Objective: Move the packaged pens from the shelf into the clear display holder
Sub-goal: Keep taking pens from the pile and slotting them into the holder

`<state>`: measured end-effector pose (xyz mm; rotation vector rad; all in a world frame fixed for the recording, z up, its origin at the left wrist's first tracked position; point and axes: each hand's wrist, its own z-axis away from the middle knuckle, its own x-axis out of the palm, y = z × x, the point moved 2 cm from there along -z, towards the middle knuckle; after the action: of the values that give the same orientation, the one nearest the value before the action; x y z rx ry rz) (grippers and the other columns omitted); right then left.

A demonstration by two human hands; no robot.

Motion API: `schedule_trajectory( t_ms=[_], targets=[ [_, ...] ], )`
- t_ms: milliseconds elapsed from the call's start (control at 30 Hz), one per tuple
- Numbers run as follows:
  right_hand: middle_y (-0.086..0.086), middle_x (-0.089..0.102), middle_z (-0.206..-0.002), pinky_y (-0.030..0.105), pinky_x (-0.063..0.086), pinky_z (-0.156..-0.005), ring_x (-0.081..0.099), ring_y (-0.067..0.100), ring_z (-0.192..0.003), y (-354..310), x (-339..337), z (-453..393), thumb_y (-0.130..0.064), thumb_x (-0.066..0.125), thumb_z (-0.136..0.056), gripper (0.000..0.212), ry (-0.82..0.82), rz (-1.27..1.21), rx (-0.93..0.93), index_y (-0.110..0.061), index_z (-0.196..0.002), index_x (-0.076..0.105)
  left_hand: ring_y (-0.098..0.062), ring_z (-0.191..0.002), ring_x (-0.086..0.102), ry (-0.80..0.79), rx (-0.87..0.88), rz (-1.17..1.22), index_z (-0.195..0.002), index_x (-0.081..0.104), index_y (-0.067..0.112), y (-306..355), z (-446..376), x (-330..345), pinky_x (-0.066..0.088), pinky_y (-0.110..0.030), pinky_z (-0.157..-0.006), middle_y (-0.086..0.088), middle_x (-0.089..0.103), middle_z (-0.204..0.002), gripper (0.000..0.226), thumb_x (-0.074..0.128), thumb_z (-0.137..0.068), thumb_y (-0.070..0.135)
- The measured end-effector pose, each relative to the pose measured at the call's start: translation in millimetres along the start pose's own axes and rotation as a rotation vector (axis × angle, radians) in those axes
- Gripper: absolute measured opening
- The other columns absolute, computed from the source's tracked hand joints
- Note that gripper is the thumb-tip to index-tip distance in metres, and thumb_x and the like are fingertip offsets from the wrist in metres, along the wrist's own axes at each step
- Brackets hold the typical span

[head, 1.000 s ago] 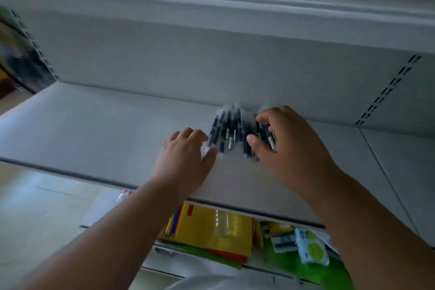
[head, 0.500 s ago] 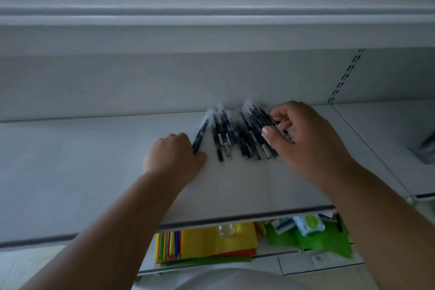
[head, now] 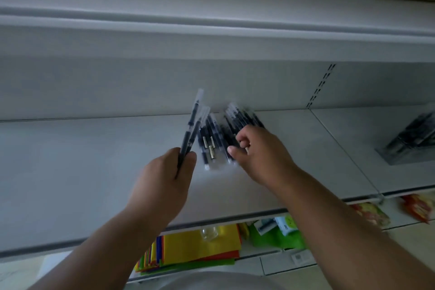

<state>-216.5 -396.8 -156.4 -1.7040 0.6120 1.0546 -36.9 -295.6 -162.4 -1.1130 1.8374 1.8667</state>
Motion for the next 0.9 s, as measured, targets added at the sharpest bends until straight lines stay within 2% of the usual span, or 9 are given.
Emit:
schedule_trajectory(
  t_ms=[133, 267, 300, 367, 467, 567, 633, 733, 900],
  targets=[
    [-0.006, 0.051, -0.098, 0.029, 0.042, -0.071, 0.052, 0.013, -0.083, -6, 15, -5, -0.046, 0.063, -0.089, 0.031, -0.031, 0.108, 0.035, -0.021, -0.105, 0.055, -0.011, -0.043, 0.037, 0.013, 0.053, 0.141, -0.065, 0.042, 0.019, -4, 15, -4, 0.03, -0.031, -0.046, 0.003, 0.041, -0.048, 0.041, 0.042, -0.095, 0.046],
    [-0.002, 0.052, -0.095, 0.028, 0.037, -0.07, 0.052, 0.019, -0.085, -14, 20, -10, -0.037, 0.06, -0.091, 0.021, -0.031, 0.219, 0.025, -0.017, -0.096, 0.055, -0.01, -0.048, 0.037, 0.04, 0.076, 0.272, -0.072, 0.045, 0.021, -17, 22, -8, 0.037, -0.046, -0.049, 0.004, 0.044, -0.055, 0.044, 0.04, -0.089, 0.061],
    [-0.002, 0.053, -0.093, 0.028, 0.037, -0.068, 0.052, 0.019, -0.084, -16, 21, -11, -0.034, 0.058, -0.091, 0.018, -0.027, 0.236, 0.029, -0.017, -0.093, 0.054, -0.016, -0.051, 0.039, 0.034, 0.084, 0.296, -0.075, 0.045, 0.022, -19, 24, -8, 0.039, -0.049, -0.051, 0.004, 0.044, -0.057, 0.042, 0.038, -0.086, 0.062],
    [-0.004, 0.049, -0.079, 0.027, 0.034, -0.06, 0.05, 0.019, -0.074, -18, 22, -14, -0.027, 0.055, -0.091, 0.016, -0.013, 0.268, 0.055, -0.017, -0.08, 0.049, -0.024, -0.055, 0.042, 0.029, 0.089, 0.324, -0.08, 0.047, 0.024, -21, 26, -8, 0.041, -0.052, -0.054, 0.002, 0.044, -0.059, 0.04, 0.037, -0.084, 0.062],
    [-0.003, 0.04, -0.065, 0.025, 0.023, -0.048, 0.038, 0.016, -0.056, -14, 20, -14, -0.021, 0.053, -0.09, 0.029, 0.014, 0.273, 0.124, -0.016, -0.066, 0.037, -0.016, -0.053, 0.04, 0.019, 0.076, 0.379, -0.089, 0.053, 0.03, -22, 28, -9, 0.041, -0.049, -0.053, 0.006, 0.044, -0.058, 0.036, 0.037, -0.083, 0.061],
    [-0.002, 0.05, -0.066, 0.024, 0.029, -0.05, 0.045, 0.016, -0.057, -5, 11, -11, -0.019, 0.052, -0.091, 0.016, 0.065, 0.026, 0.187, -0.015, -0.076, 0.049, -0.017, -0.053, 0.039, 0.005, 0.037, 0.444, -0.093, 0.057, 0.038, -22, 29, -5, 0.041, -0.046, -0.052, 0.006, 0.044, -0.058, 0.023, 0.045, -0.086, 0.056],
    [-0.007, 0.057, -0.069, 0.021, 0.035, -0.051, 0.052, 0.008, -0.059, 0, 1, -4, -0.023, 0.056, -0.093, 0.011, 0.094, -0.194, 0.235, -0.019, -0.083, 0.055, -0.016, -0.051, 0.042, 0.006, 0.017, 0.421, -0.092, 0.059, 0.039, -19, 28, 0, 0.04, -0.038, -0.051, 0.003, 0.048, -0.059, 0.01, 0.05, -0.097, 0.039],
    [-0.005, 0.061, -0.067, 0.023, 0.039, -0.054, 0.054, 0.009, -0.056, 8, -14, 11, -0.022, 0.061, -0.091, 0.008, 0.158, -0.479, 0.28, -0.017, -0.085, 0.061, -0.019, -0.059, 0.049, 0.031, 0.005, 0.4, -0.089, 0.061, 0.033, -13, 24, 10, 0.039, -0.031, -0.056, -0.009, 0.06, -0.071, 0.02, 0.048, -0.1, 0.023],
    [0.009, 0.065, -0.074, 0.03, 0.043, -0.055, 0.052, 0.011, -0.055, 29, -43, 53, -0.01, 0.059, -0.09, 0.008, 0.172, -0.73, 0.3, -0.015, -0.096, 0.058, -0.006, -0.056, 0.049, 0.006, -0.007, 0.428, -0.091, 0.063, 0.034, 10, 16, 42, 0.042, -0.034, -0.06, 0.014, 0.059, -0.064, 0.017, 0.05, -0.099, 0.027]
  ],
)
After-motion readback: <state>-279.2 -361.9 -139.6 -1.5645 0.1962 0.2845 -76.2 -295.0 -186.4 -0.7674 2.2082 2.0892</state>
